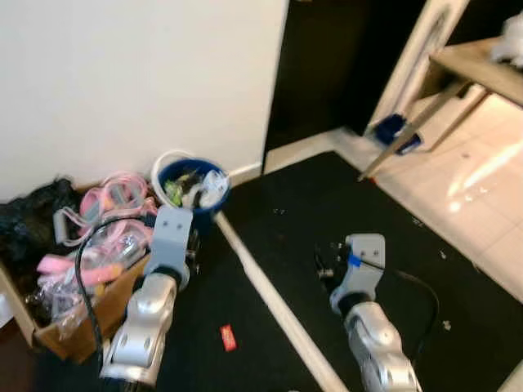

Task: Picking trash to rubbish bin

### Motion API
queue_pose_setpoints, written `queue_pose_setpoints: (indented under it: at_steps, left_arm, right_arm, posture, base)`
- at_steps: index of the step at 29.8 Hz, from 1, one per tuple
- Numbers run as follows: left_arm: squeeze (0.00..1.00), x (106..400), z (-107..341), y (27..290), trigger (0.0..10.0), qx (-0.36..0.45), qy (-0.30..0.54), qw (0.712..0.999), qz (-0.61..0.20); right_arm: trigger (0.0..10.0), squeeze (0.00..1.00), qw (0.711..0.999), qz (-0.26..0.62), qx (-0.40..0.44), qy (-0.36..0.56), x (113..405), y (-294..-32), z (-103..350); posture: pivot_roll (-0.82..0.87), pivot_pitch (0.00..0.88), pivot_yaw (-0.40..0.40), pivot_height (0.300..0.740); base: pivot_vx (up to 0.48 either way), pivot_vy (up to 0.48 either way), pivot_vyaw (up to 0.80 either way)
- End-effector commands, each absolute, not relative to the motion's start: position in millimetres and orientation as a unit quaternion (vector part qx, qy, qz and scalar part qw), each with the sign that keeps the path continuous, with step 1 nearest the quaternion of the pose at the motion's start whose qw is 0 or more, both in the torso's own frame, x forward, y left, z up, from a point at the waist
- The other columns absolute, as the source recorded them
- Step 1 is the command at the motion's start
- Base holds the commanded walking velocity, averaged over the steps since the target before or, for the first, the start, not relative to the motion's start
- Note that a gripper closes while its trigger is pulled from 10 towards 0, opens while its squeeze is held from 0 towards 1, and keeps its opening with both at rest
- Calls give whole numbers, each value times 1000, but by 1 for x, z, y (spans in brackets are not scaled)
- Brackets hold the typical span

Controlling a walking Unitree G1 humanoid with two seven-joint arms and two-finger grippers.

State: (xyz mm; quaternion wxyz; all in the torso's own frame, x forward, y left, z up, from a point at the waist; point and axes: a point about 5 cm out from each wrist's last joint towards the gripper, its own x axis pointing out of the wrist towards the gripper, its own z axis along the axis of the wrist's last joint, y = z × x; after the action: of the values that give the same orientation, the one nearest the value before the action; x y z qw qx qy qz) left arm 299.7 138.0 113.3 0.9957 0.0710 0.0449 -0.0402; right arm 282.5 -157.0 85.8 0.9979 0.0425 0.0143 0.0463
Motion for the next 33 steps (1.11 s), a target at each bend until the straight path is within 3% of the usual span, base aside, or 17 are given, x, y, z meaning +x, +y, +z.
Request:
queue_pose_setpoints:
  at_steps: [1, 19, 24, 33]
  left_arm:
    - [0, 300, 110, 135, 10000, 69, 50, 995, -48]
    - [0, 300, 110, 136, 10000, 59, 46, 997, -31]
    - [0, 301, 115, 135, 10000, -2, 40, 999, -17]
    - [0, 301, 116, 127, 10000, 32, 32, 998, -51]
  right_arm:
    - [10000, 0, 998, 40, 45, 19, 282, -160, 84]
    - [10000, 0, 998, 42, 44, 31, 278, -164, 80]
    - [10000, 0, 998, 44, 41, 31, 278, -164, 81]
    - [10000, 0, 998, 42, 29, 30, 278, -166, 81]
  posture:
    - [-38, 80, -5, 740]
    - [-21, 106, -43, 740]
    - [-24, 108, -50, 740]
    - [-26, 111, -54, 740]
  base:
    - [0, 0, -738]
    - [0, 0, -733]
    - [0, 0, -733]
    - [0, 0, -653]
